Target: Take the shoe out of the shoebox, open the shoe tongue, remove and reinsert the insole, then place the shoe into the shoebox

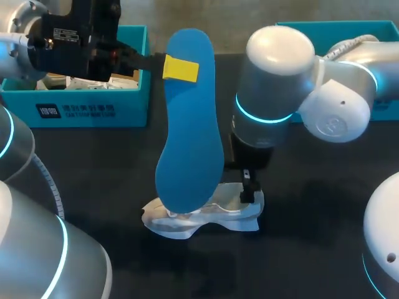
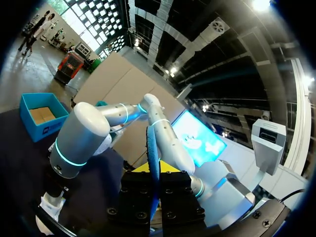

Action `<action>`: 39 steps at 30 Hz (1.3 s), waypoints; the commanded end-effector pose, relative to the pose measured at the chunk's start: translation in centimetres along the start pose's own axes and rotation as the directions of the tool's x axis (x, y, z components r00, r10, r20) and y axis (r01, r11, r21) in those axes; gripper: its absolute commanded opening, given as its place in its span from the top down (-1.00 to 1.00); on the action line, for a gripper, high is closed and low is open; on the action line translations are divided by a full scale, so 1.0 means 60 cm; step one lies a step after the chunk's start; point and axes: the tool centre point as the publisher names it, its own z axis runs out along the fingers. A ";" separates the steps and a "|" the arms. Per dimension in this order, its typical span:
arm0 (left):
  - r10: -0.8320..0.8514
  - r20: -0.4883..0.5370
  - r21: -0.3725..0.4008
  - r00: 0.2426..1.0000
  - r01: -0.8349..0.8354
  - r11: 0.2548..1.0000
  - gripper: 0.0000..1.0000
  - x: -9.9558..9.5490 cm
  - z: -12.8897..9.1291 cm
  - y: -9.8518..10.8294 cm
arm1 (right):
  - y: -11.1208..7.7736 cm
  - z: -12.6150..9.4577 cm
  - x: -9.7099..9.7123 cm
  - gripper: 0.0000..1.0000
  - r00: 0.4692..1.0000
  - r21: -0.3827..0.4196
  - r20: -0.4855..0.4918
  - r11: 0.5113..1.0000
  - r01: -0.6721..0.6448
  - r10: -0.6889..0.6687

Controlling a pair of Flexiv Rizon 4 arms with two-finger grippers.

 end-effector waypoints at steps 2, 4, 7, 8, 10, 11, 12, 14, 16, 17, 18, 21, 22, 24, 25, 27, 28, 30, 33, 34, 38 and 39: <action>-0.001 0.002 -0.004 1.000 0.001 1.000 1.00 0.000 0.001 -0.002 | 0.016 0.007 -0.019 -1.00 1.000 0.008 -0.007 1.000 0.020 -0.020; -0.001 0.002 -0.004 1.000 0.001 1.000 1.00 0.000 0.001 -0.002 | 0.022 0.011 -0.026 -1.00 0.999 0.007 -0.011 0.999 0.034 -0.034; -0.001 0.002 -0.004 1.000 0.001 1.000 1.00 0.000 0.001 -0.002 | 0.030 0.016 -0.033 -1.00 0.999 0.008 -0.014 0.999 0.043 -0.043; -0.001 0.002 -0.004 1.000 0.001 1.000 1.00 0.000 0.001 -0.002 | 0.032 0.018 -0.035 -1.00 0.999 0.004 -0.015 0.999 0.047 -0.047; -0.001 0.002 -0.004 1.000 0.001 1.000 1.00 0.000 0.001 -0.002 | 0.036 0.023 -0.039 -1.00 0.999 0.010 -0.017 0.999 0.048 -0.048; -0.001 0.002 -0.004 1.000 0.001 1.000 1.00 0.000 0.001 -0.002 | 0.037 0.026 -0.040 -1.00 0.999 0.011 -0.017 0.999 0.048 -0.047; -0.001 0.002 -0.004 1.000 0.001 1.000 1.00 0.000 0.001 -0.002 | 0.038 0.029 -0.041 -1.00 0.999 0.011 -0.016 0.999 0.047 -0.047; -0.001 0.002 -0.004 1.000 0.001 1.000 1.00 0.000 0.001 -0.002 | 0.040 0.037 -0.044 -1.00 0.999 0.013 -0.016 0.999 0.046 -0.046; -0.001 0.002 -0.004 1.000 0.001 1.000 1.00 0.000 0.001 -0.002 | 0.042 0.045 -0.046 -1.00 0.999 0.014 -0.017 0.999 0.047 -0.047; -0.001 0.002 -0.004 1.000 0.001 1.000 1.00 0.000 0.001 -0.002 | 0.042 0.050 -0.048 -1.00 0.999 0.022 -0.021 0.999 0.047 -0.047; -0.001 0.002 -0.004 1.000 0.001 1.000 1.00 0.000 0.001 -0.002 | 0.043 0.054 -0.049 -1.00 0.999 0.022 -0.021 0.999 0.047 -0.047; -0.001 0.002 -0.004 1.000 0.001 1.000 1.00 0.000 0.001 -0.002 | 0.045 0.066 -0.052 -1.00 0.999 0.023 -0.017 0.999 0.044 -0.044; -0.001 0.002 -0.004 1.000 0.001 1.000 1.00 0.000 0.001 -0.002 | 0.046 0.069 -0.053 -1.00 0.999 0.016 -0.011 0.999 0.047 -0.047; -0.001 0.002 -0.004 1.000 0.001 1.000 1.00 0.000 0.001 -0.002 | 0.049 0.078 -0.054 -1.00 0.999 0.010 -0.010 0.999 0.053 -0.053; -0.001 0.002 -0.004 1.000 0.001 1.000 1.00 0.000 0.001 -0.002 | 0.050 0.081 -0.054 -1.00 0.998 0.010 -0.011 0.998 0.054 -0.054; -0.001 0.002 -0.004 1.000 0.001 1.000 1.00 0.000 0.001 -0.002 | 0.050 0.090 -0.055 -1.00 0.998 0.001 -0.017 0.999 0.053 -0.053; -0.001 0.002 -0.004 1.000 0.001 1.000 1.00 0.000 0.001 -0.002 | 0.049 0.094 -0.055 -1.00 0.998 0.002 -0.019 0.999 0.052 -0.052; -0.001 0.002 -0.004 1.000 0.001 1.000 1.00 0.000 0.001 -0.002 | 0.049 0.098 -0.055 -1.00 0.999 -0.003 -0.022 0.999 0.050 -0.050; -0.001 0.002 -0.004 1.000 0.001 1.000 1.00 0.000 0.001 -0.002 | 0.048 0.106 -0.055 -1.00 0.998 -0.005 -0.035 0.999 0.047 -0.047; -0.001 0.002 -0.004 1.000 0.001 1.000 1.00 0.000 0.001 -0.002 | 0.047 0.110 -0.056 -0.76 0.998 -0.005 -0.042 0.999 0.046 -0.046; -0.001 0.002 -0.004 1.000 0.001 1.000 1.00 0.000 0.001 -0.002 | 0.045 0.120 -0.057 0.09 0.998 0.001 -0.053 0.999 0.037 -0.037; -0.001 0.002 -0.004 1.000 0.001 1.000 1.00 0.000 0.001 -0.002 | 0.045 0.120 -0.057 0.18 0.998 0.001 -0.054 0.999 0.037 -0.037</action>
